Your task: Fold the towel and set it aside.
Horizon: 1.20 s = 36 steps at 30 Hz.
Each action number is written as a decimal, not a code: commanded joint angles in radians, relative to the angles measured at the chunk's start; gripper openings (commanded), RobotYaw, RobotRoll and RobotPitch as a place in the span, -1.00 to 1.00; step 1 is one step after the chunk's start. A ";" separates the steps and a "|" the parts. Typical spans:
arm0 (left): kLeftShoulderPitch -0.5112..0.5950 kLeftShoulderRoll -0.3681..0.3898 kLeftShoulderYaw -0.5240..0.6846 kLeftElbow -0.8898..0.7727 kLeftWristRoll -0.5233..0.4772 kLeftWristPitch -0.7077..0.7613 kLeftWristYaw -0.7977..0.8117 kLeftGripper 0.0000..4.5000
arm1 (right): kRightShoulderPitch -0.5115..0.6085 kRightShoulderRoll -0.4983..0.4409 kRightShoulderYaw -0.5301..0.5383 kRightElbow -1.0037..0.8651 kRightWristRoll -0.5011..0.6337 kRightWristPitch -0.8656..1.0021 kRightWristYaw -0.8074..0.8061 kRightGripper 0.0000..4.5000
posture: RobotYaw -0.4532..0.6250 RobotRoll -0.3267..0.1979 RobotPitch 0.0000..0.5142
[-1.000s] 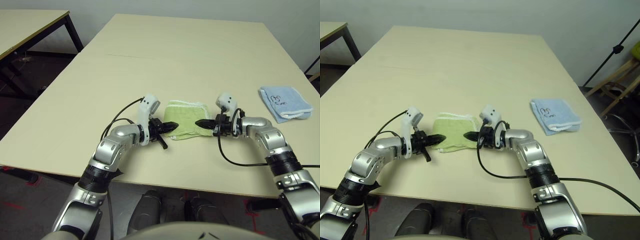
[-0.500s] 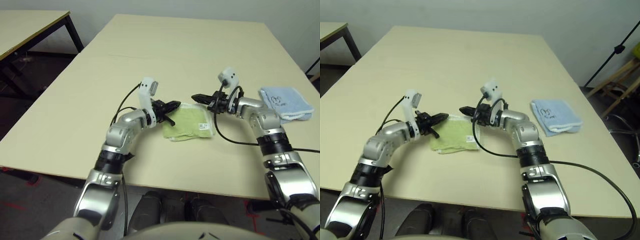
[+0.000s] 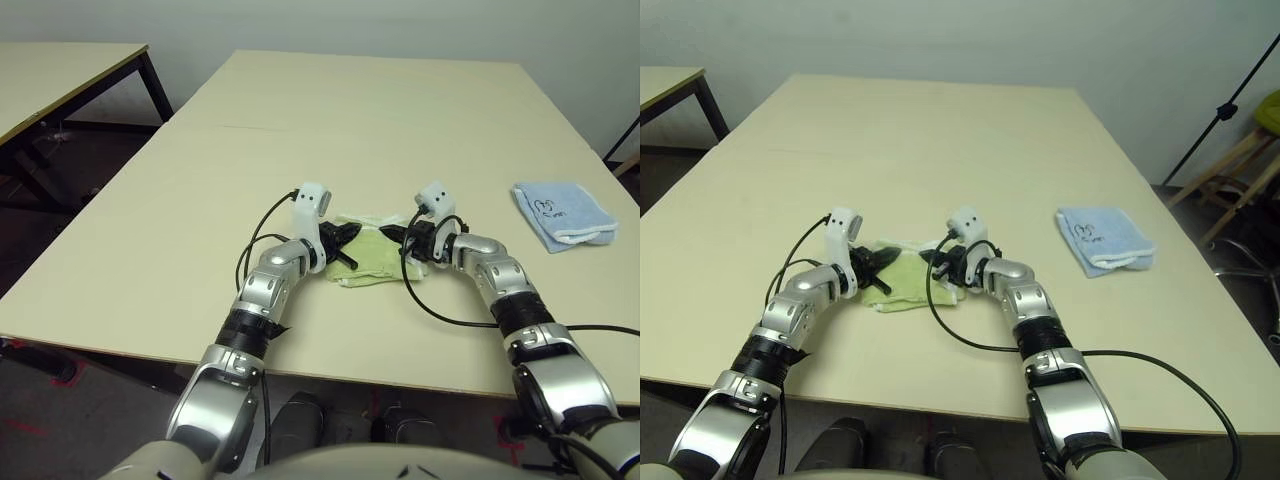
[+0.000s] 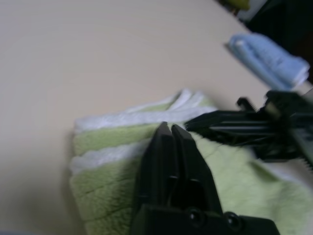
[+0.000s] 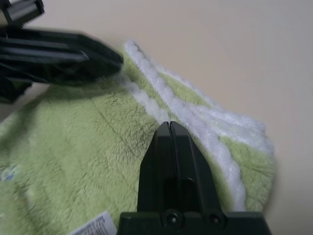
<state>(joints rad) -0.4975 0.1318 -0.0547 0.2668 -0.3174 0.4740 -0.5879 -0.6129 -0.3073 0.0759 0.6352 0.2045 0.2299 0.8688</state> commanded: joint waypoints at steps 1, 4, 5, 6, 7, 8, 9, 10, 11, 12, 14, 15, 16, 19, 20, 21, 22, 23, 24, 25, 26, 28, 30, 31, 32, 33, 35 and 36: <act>0.008 0.035 0.041 -0.123 -0.102 0.181 -0.030 -0.34 | -0.037 -0.053 -0.051 -0.064 0.056 0.053 0.071 -0.59 | 0.05 0.25 -1.00; 0.017 0.116 0.078 -0.194 -0.164 0.345 -0.034 0.12 | -0.025 -0.141 -0.038 -0.154 0.062 0.073 0.165 -0.11 | 0.05 0.25 -0.96; 0.019 0.143 0.089 -0.205 -0.182 0.390 -0.036 0.29 | -0.018 -0.172 -0.032 -0.182 0.062 0.081 0.191 0.07 | 0.05 0.25 -0.95; 0.021 0.167 0.101 -0.208 -0.201 0.437 -0.040 0.42 | -0.010 -0.199 -0.030 -0.205 0.063 0.086 0.213 0.21 | 0.05 0.25 -0.94; 0.024 0.189 0.109 -0.209 -0.215 0.476 -0.044 0.57 | -0.001 -0.223 -0.029 -0.226 0.065 0.089 0.232 0.37 | 0.05 0.25 -0.94; 0.028 0.211 0.111 -0.209 -0.223 0.503 -0.049 0.75 | 0.008 -0.245 -0.029 -0.247 0.068 0.095 0.248 0.57 | 0.05 0.25 -0.94; 0.035 0.239 0.111 -0.206 -0.233 0.531 -0.063 0.91 | 0.019 -0.273 -0.030 -0.274 0.074 0.106 0.270 0.74 | 0.04 0.25 -0.92; 0.041 0.264 0.111 -0.203 -0.240 0.554 -0.076 1.00 | 0.030 -0.302 -0.030 -0.303 0.081 0.117 0.293 0.90 | 0.04 0.25 -0.91; 0.045 0.282 0.125 -0.190 -0.255 0.591 -0.080 1.00 | 0.043 -0.336 -0.031 -0.335 0.086 0.126 0.321 0.99 | 0.03 0.25 -0.91; 0.044 0.293 0.143 -0.171 -0.269 0.628 -0.076 1.00 | 0.057 -0.368 -0.032 -0.365 0.088 0.130 0.347 0.99 | 0.03 0.25 -0.90; 0.038 0.305 0.163 -0.123 -0.277 0.663 -0.070 1.00 | 0.084 -0.425 -0.036 -0.416 0.091 0.126 0.393 0.99 | 0.02 0.25 -0.88; 0.032 0.304 0.172 -0.103 -0.282 0.682 -0.065 1.00 | 0.096 -0.449 -0.039 -0.436 0.093 0.125 0.410 0.99 | 0.02 0.25 -0.88; 0.021 0.298 0.183 -0.084 -0.289 0.705 -0.058 1.00 | 0.103 -0.467 -0.041 -0.450 0.094 0.123 0.422 0.99 | 0.02 0.25 -0.87; -0.010 0.272 0.172 -0.028 -0.289 0.728 -0.060 1.00 | 0.113 -0.502 -0.035 -0.472 0.092 0.119 0.440 0.99 | 0.02 0.25 -0.86; -0.021 0.260 0.163 -0.007 -0.279 0.721 -0.056 1.00 | 0.112 -0.505 -0.033 -0.474 0.090 0.116 0.440 0.99 | 0.02 0.25 -0.85; -0.031 0.250 0.137 0.015 -0.250 0.690 -0.050 1.00 | 0.112 -0.505 -0.034 -0.479 0.093 0.121 0.439 0.99 | 0.02 0.25 -0.85; -0.041 0.238 0.117 0.039 -0.224 0.661 -0.040 1.00 | 0.112 -0.504 -0.036 -0.484 0.095 0.125 0.437 0.99 | 0.02 0.25 -0.85; -0.056 0.217 0.120 0.071 -0.213 0.642 -0.022 1.00 | 0.112 -0.502 -0.036 -0.489 0.097 0.129 0.435 0.99 | 0.02 0.25 -0.85; -0.075 0.192 0.128 0.104 -0.210 0.631 -0.007 1.00 | 0.112 -0.501 -0.036 -0.497 0.099 0.134 0.433 0.99 | 0.01 0.25 -0.83; -0.091 0.171 0.133 0.129 -0.209 0.625 0.000 1.00 | 0.113 -0.500 -0.036 -0.503 0.101 0.137 0.430 0.99 | 0.01 0.25 -0.83; -0.104 0.154 0.136 0.149 -0.211 0.620 0.000 1.00 | 0.114 -0.500 -0.035 -0.508 0.101 0.140 0.428 0.99 | 0.01 0.25 -0.83; -0.130 0.123 0.134 0.180 -0.215 0.615 -0.006 1.00 | 0.122 -0.508 -0.028 -0.523 0.097 0.141 0.432 0.99 | 0.01 0.25 -0.82; -0.156 0.101 0.124 0.221 -0.200 0.589 -0.007 1.00 | 0.130 -0.517 -0.024 -0.534 0.088 0.135 0.435 0.99 | 0.00 0.25 -0.81; -0.168 0.094 0.120 0.240 -0.197 0.581 -0.013 1.00 | 0.131 -0.521 -0.023 -0.536 0.085 0.131 0.435 0.99 | -0.01 0.25 -0.81; -0.179 0.089 0.119 0.257 -0.196 0.576 -0.021 1.00 | 0.130 -0.522 -0.022 -0.537 0.082 0.129 0.435 0.99 | -0.02 0.25 -0.80; -0.187 0.087 0.118 0.269 -0.195 0.574 -0.028 1.00 | 0.128 -0.523 -0.021 -0.536 0.081 0.128 0.434 0.99 | -0.02 0.25 -0.80; -0.203 0.070 0.120 0.290 -0.194 0.566 -0.029 0.82 | 0.130 -0.520 -0.021 -0.548 0.085 0.134 0.429 1.00 | -0.03 0.25 -0.79; -0.210 0.060 0.122 0.294 -0.197 0.564 -0.029 0.73 | 0.133 -0.518 -0.021 -0.555 0.088 0.137 0.424 1.00 | -0.03 0.25 -0.78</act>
<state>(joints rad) -0.6926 0.2083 0.0767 0.5358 -0.5265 1.0407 -0.6143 -0.4861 -0.8181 0.0474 0.1068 0.2954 0.3642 1.2952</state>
